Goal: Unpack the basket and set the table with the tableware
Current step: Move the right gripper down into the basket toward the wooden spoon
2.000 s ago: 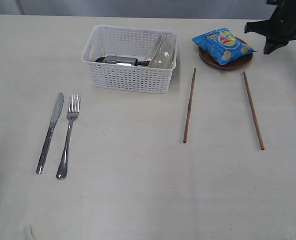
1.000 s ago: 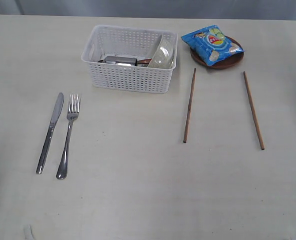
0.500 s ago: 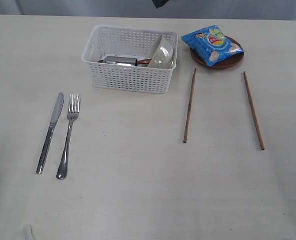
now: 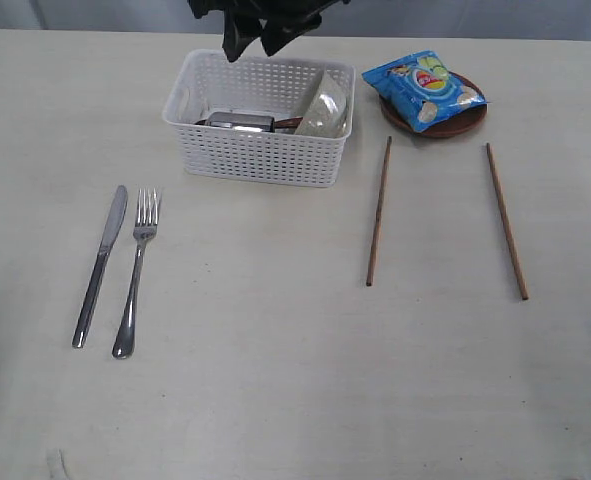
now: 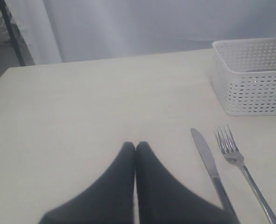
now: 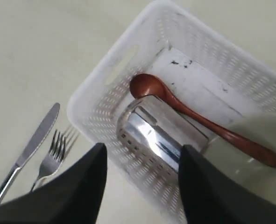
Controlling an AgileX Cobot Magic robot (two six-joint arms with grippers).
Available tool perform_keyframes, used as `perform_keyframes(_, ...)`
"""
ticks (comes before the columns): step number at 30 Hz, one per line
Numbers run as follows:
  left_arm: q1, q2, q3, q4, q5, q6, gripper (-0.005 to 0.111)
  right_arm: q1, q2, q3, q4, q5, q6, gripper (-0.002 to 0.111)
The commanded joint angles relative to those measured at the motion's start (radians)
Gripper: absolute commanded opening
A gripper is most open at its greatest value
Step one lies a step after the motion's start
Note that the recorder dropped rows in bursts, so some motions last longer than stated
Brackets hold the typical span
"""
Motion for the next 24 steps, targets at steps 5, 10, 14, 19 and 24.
perform_keyframes(5, -0.006, -0.002, 0.002, 0.0, -0.001, -0.002, 0.0, -0.001, 0.123, -0.001, 0.069, -0.067, 0.123, 0.045)
perform_keyframes(10, -0.006, -0.002, 0.002, 0.0, -0.001, -0.002, 0.0, -0.001, 0.138, -0.001, -0.044, -0.068, 0.243, 0.045)
perform_keyframes(14, -0.006, -0.002, 0.002, 0.0, -0.001, -0.002, 0.0, -0.001, 0.146, -0.051, -0.095, 0.042, 0.3, 0.045)
perform_keyframes(19, -0.006, -0.002, 0.002, 0.0, -0.001, -0.002, 0.0, -0.003, 0.161, -0.084, -0.129, 0.092, 0.358, 0.045)
perform_keyframes(24, -0.006, -0.002, 0.002, 0.004, -0.001, -0.002, 0.0, -0.005, 0.198, -0.084, -0.112, 0.111, 0.367, 0.045)
